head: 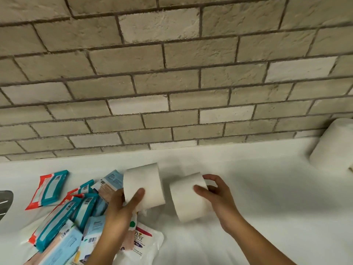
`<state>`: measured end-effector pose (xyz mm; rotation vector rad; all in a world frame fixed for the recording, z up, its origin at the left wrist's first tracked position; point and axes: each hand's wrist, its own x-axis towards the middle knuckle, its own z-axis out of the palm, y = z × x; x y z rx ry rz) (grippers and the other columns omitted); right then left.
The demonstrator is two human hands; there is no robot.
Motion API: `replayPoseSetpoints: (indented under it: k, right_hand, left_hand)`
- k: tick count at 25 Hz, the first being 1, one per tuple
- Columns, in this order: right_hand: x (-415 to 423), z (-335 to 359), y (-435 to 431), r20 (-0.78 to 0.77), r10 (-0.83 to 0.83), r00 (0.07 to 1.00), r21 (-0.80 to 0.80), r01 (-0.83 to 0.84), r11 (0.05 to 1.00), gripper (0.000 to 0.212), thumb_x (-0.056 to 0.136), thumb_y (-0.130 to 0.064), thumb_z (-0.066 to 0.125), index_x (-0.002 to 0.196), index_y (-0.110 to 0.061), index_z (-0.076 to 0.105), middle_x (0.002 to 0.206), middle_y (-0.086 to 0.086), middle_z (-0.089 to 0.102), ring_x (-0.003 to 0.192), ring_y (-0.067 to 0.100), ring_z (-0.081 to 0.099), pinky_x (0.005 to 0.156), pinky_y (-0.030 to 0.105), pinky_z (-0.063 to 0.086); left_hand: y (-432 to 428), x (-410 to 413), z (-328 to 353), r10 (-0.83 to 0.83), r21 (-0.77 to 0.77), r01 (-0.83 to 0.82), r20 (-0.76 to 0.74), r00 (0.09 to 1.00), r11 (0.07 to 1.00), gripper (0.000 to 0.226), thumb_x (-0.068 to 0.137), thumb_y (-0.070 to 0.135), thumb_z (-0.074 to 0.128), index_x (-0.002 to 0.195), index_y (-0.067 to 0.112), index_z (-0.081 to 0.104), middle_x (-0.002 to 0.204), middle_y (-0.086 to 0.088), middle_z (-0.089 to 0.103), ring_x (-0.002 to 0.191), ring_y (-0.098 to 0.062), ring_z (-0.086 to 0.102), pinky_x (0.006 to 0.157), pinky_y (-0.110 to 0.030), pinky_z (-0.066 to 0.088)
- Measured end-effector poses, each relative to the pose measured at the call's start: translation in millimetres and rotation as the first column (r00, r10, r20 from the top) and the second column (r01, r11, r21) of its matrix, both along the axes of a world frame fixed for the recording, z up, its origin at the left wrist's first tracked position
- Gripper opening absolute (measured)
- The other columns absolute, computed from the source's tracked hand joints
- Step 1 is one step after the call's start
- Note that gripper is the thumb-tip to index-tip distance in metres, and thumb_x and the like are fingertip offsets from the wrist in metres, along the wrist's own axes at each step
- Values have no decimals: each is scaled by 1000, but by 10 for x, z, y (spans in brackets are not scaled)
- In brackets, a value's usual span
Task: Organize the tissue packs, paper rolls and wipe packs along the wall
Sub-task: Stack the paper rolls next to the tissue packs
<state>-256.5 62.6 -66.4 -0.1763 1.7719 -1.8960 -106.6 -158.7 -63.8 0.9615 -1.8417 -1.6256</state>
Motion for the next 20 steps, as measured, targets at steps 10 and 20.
replayPoseSetpoints:
  k: [10,20]
  right_hand:
    - [43,68,1502,-338,-29,941,166,90,982,35,58,-42,91,87,-33,74,85,2,75,81,10,70,72,18,53]
    - [-1610,-24,2471,-843,385,377,538,547,642,53,84,-64,51,112,-25,73,98,-3,75,98,28,67,90,44,44]
  left_hand:
    - [926,343,-230,200,496,-79,-197,960,865,81,65,49,82,135,15,57,126,-6,68,107,-22,66,72,-36,63]
    - [1626,83,-172,227,537,-96,-183,956,838,58,79,47,69,129,19,61,123,4,71,119,-21,63,89,-40,57]
